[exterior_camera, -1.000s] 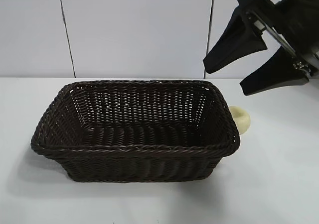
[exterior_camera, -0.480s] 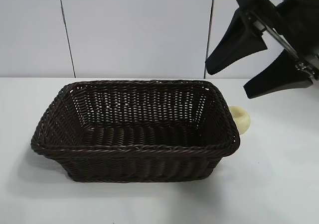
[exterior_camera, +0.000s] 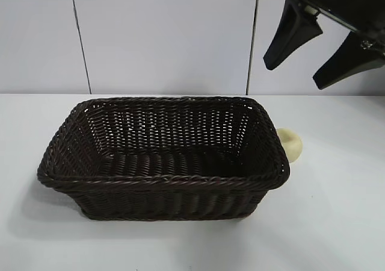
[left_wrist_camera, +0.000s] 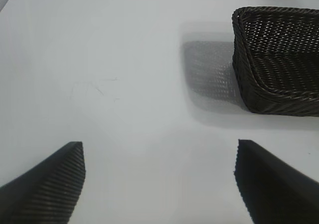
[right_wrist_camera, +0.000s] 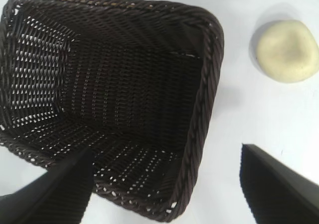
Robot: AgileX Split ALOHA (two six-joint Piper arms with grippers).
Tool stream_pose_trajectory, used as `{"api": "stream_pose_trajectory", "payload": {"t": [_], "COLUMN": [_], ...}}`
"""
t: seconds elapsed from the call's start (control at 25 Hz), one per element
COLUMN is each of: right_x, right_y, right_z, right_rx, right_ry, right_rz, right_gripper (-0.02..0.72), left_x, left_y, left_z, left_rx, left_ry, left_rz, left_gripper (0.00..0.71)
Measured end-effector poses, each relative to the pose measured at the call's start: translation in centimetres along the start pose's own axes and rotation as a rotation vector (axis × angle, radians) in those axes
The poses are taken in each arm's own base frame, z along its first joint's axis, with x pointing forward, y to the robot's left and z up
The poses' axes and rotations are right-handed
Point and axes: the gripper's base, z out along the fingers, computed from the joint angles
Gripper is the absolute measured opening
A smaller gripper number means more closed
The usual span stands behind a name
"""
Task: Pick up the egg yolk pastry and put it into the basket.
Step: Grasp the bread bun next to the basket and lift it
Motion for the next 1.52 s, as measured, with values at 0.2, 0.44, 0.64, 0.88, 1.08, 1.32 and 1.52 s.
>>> {"api": "stream_pose_trajectory", "payload": {"t": [0.2, 0.44, 0.64, 0.88, 1.08, 1.32, 1.52], "right_x": [-1.4, -1.9, -1.9, -2.0, -1.9, -1.6, -1.0], "right_y": [-0.8, -4.1, -7.9, -9.3, -10.5, -12.4, -13.7], "right_z": [2.3, 2.7, 1.2, 2.0, 4.7, 9.0, 12.1], "right_rx": [0.005, 0.036, 0.082, 0.1, 0.096, 0.077, 0.065], "right_ry": [0.041, 0.052, 0.021, 0.023, 0.039, 0.05, 0.056], "right_rz": [0.016, 0.1, 0.193, 0.207, 0.254, 0.36, 0.443], "right_gripper": [0.579, 0.579, 0.579, 0.579, 0.579, 0.579, 0.564], "left_x": [0.0, 0.0, 0.0, 0.0, 0.0, 0.0, 0.0], "left_y": [0.0, 0.0, 0.0, 0.0, 0.0, 0.0, 0.0], "left_z": [0.0, 0.0, 0.0, 0.0, 0.0, 0.0, 0.0], "left_rx": [0.0, 0.0, 0.0, 0.0, 0.0, 0.0, 0.0], "left_ry": [0.0, 0.0, 0.0, 0.0, 0.0, 0.0, 0.0], "left_rz": [0.0, 0.0, 0.0, 0.0, 0.0, 0.0, 0.0], "left_gripper": [0.598, 0.598, 0.598, 0.598, 0.598, 0.598, 0.598]}}
